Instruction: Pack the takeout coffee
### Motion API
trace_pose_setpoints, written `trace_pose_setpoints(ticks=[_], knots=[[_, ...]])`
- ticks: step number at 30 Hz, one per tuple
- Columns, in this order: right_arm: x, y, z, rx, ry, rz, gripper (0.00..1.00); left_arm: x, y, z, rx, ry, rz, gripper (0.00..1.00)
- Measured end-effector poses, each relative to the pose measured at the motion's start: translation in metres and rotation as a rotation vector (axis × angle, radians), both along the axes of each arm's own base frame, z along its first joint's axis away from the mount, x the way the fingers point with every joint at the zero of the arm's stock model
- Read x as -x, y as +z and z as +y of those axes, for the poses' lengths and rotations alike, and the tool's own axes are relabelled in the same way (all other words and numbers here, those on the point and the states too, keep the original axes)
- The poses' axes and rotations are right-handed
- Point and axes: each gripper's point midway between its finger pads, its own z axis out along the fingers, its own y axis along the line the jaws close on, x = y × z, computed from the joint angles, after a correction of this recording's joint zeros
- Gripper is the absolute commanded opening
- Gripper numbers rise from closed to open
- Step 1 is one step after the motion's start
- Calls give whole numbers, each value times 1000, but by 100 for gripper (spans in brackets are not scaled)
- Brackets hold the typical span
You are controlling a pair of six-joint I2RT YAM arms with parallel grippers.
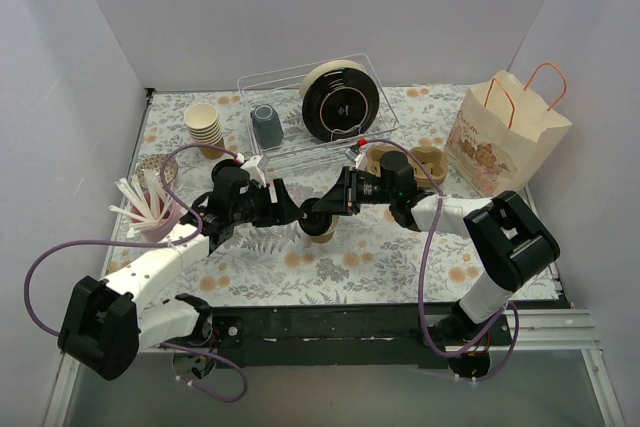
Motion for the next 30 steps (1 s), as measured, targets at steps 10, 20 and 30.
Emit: trace_pose_setpoints(ticks=[10,20,30], knots=[[1,-6,-2,21,8,-7,24,-1,-2,-2,6,-3,5,68],[1,-14,-6,49,7,1,20,-1,-7,-3,2,-9,21,68],[-2,-11,-11,36,17,6,19,0,-5,-5,14,-19,25,69]])
